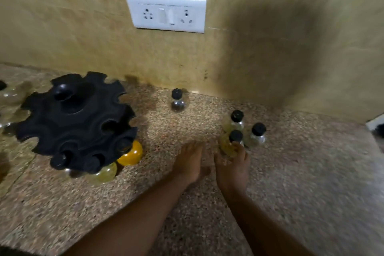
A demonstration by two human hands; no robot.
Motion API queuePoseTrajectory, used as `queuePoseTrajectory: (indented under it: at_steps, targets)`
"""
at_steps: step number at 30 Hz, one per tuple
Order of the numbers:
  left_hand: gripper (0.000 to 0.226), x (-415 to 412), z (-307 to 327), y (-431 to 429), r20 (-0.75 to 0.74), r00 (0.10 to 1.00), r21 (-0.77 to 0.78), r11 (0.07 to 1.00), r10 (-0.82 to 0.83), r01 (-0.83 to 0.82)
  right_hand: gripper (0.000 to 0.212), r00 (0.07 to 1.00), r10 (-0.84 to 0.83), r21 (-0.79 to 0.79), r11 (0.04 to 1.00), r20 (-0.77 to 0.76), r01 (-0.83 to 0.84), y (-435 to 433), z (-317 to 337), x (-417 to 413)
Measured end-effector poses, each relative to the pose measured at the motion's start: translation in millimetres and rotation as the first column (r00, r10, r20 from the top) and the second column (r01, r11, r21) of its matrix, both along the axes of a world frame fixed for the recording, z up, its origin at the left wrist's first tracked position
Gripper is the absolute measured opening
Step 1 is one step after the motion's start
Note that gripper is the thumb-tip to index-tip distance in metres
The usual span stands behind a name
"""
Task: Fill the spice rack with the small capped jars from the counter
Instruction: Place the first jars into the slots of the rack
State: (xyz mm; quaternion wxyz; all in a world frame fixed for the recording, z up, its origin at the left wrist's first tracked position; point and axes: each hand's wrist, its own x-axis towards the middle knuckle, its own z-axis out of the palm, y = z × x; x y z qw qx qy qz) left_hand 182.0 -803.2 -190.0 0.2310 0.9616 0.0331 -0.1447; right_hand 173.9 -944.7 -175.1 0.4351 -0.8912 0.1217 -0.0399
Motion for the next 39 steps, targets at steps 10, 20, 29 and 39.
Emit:
queuePoseTrajectory:
  at_steps: [10, 20, 29, 39]
  targets:
    - [0.114, 19.6, -6.7, -27.5, -0.245, 0.963, 0.207, 0.965, -0.111, 0.164, 0.076, 0.997, -0.075, 0.066, 0.995, 0.032, 0.073, -25.9, 4.6, 36.9]
    - [0.092, 21.8, -13.1, -15.3, -0.08, 0.992, 0.125, 0.986, -0.1, 0.109, 0.062, 0.999, -0.043, -0.047, 0.998, 0.006, 0.043, -20.6, -1.7, 45.6]
    - [0.048, 26.6, 9.0, 33.5, 0.001, 0.816, -0.495, 0.709, 0.578, -0.502, 0.054, 0.989, 0.143, -0.097, 0.985, 0.033, -0.139, 10.2, 2.9, 45.3]
    - [0.031, -9.6, 33.7, 67.0, -0.439, 0.096, -0.81, -0.347, 0.893, -0.472, 0.05, 0.854, 0.515, -0.059, 0.857, 0.072, -0.512, 89.9, 27.4, 41.6]
